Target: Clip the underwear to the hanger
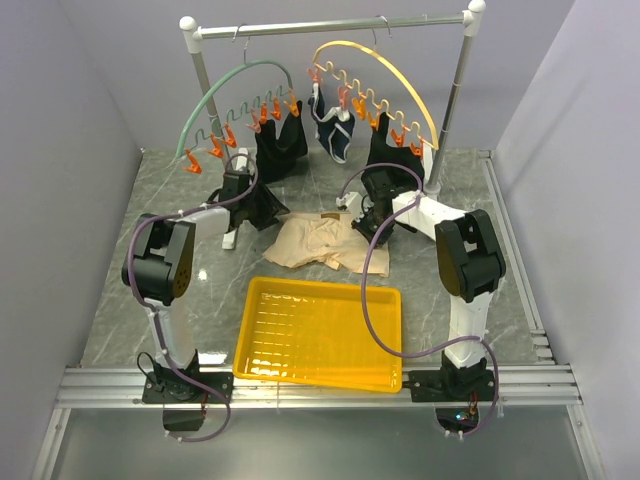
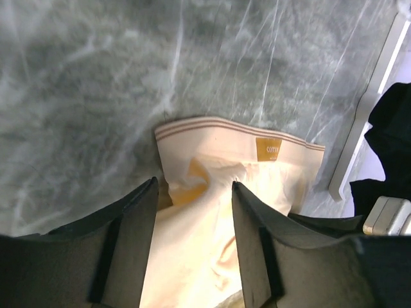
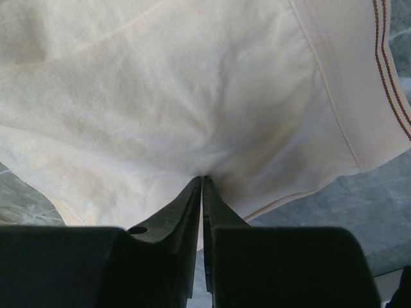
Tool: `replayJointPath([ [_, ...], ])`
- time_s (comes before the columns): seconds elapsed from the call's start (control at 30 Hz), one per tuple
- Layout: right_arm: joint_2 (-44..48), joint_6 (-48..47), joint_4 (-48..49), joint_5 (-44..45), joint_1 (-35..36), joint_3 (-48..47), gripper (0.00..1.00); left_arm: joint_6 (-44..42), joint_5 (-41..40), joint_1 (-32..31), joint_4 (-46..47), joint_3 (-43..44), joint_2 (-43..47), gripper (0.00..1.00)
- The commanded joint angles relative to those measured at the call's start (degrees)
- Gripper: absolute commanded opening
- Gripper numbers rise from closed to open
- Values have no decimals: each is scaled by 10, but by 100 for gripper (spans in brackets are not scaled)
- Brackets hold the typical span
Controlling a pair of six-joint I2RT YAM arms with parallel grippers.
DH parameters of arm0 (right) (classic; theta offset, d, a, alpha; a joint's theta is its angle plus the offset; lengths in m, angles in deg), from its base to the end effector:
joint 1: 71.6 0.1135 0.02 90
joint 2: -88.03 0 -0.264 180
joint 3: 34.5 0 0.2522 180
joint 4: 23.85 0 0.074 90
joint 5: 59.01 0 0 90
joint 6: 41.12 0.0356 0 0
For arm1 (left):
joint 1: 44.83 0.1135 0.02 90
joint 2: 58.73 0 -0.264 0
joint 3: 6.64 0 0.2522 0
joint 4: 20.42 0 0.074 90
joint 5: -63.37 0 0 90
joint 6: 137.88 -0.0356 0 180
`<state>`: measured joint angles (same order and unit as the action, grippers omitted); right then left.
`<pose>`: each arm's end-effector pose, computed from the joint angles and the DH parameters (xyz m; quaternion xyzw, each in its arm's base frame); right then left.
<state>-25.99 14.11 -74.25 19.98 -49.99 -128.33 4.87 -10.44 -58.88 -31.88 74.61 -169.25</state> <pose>0.3697 0.1538 0.1648 -0.4777 0.8571 0.0747 0.1775 0.3997 -0.1103 0.1668 -0.2428 0.8685 -0.3340 0.2741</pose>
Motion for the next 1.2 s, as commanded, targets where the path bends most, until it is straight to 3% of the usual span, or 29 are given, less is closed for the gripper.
replayJointPath([
  [0.0,34,-12,0,-2,1,0,12,26,-3,-8,-8,25,-10,55],
  [0.2,37,-17,-4,-6,2,4,12,64,-4,-9,-6,37,-40,48],
  [0.3,35,-24,-4,-2,1,5,11,69,-5,-9,13,34,-49,34],
  [0.33,36,-27,-3,3,2,6,11,63,-7,-8,30,32,-46,23],
  [0.4,33,-33,-1,5,2,8,11,47,-17,-8,44,30,-40,15],
  [0.43,32,-35,-1,7,1,8,11,26,-21,-7,50,28,-30,6],
  [0.5,29,-36,1,9,0,9,11,2,-26,-5,74,25,-19,0],
  [0.8,29,-35,7,5,0,4,11,-122,-24,-1,162,-12,11,0],
  [1.0,28,-17,-6,-10,2,-24,13,-178,-45,-6,118,8,-11,22],
  [1.07,30,-11,-22,-26,3,-43,17,-193,-46,-8,91,7,-3,35],
  [1.17,38,-6,-41,-47,5,-62,25,-214,-32,-12,68,-9,16,45],
])
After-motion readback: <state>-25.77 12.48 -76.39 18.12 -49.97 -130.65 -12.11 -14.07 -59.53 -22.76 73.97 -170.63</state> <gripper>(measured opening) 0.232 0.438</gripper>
